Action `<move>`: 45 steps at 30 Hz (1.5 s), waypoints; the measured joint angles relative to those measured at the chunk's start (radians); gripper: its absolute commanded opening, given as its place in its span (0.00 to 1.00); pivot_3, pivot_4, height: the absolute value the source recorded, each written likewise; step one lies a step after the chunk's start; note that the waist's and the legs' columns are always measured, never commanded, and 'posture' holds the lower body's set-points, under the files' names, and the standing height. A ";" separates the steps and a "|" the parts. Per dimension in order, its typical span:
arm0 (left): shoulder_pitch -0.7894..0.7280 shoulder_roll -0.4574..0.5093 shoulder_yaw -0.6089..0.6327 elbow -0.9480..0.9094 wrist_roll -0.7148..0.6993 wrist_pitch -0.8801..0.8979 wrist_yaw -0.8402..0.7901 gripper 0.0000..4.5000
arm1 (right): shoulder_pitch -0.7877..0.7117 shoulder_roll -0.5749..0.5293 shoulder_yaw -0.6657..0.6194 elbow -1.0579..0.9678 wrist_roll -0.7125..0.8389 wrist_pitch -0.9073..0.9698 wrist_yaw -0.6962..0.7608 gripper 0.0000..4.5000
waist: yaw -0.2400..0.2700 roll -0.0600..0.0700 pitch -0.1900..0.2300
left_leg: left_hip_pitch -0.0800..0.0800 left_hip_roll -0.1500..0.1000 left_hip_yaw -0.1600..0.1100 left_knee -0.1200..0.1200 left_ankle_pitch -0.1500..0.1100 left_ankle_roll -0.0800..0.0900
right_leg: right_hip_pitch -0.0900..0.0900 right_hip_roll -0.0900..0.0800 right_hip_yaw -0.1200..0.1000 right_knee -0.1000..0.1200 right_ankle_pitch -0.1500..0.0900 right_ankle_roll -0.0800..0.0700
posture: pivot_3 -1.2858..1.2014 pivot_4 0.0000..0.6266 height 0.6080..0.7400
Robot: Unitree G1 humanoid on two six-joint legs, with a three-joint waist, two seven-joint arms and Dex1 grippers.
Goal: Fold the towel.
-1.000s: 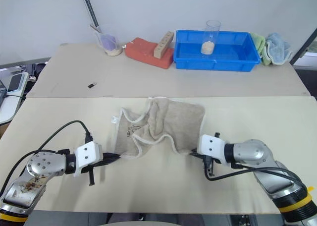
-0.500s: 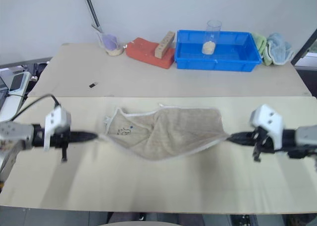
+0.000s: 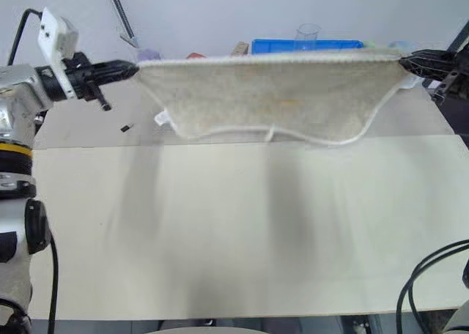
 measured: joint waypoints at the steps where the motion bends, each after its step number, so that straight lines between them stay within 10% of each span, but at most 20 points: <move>1: 0.054 0.017 -0.011 -0.041 -0.002 0.011 -0.036 0.00 | 0.065 -0.005 -0.014 -0.037 0.014 0.003 0.019 0.01 | -0.001 0.000 0.000 | 0.000 0.001 0.000 0.000 0.000 0.000 | 0.000 0.000 0.000 0.001 0.000 0.000 | 0.52 0.24 1.00; 10: 0.692 0.203 -0.051 -0.447 -0.007 0.049 -0.204 0.00 | 0.757 0.031 -0.127 -0.428 0.060 0.022 0.099 0.01 | 0.004 0.002 0.000 | 0.000 0.000 -0.004 0.003 0.000 0.000 | 0.001 -0.001 0.002 -0.001 0.000 0.000 | 0.52 0.24 1.00; 19: 0.932 0.254 0.015 -0.654 -0.076 0.135 -0.203 0.00 | 1.008 0.004 -0.219 -0.531 0.077 0.075 0.175 0.01 | 0.032 0.002 0.001 | 0.003 0.000 -0.002 0.003 0.000 0.000 | 0.008 -0.001 0.002 -0.006 0.000 0.000 | 0.52 0.24 1.00; 45: 0.237 -0.086 -0.162 0.079 0.142 0.033 -0.012 0.00 | 0.395 0.141 0.096 -0.185 0.022 0.384 -0.120 0.01 | 0.012 0.001 0.001 | 0.001 -0.001 -0.002 0.005 0.000 0.000 | 0.004 0.000 0.001 -0.002 0.000 0.000 | 0.52 0.24 1.00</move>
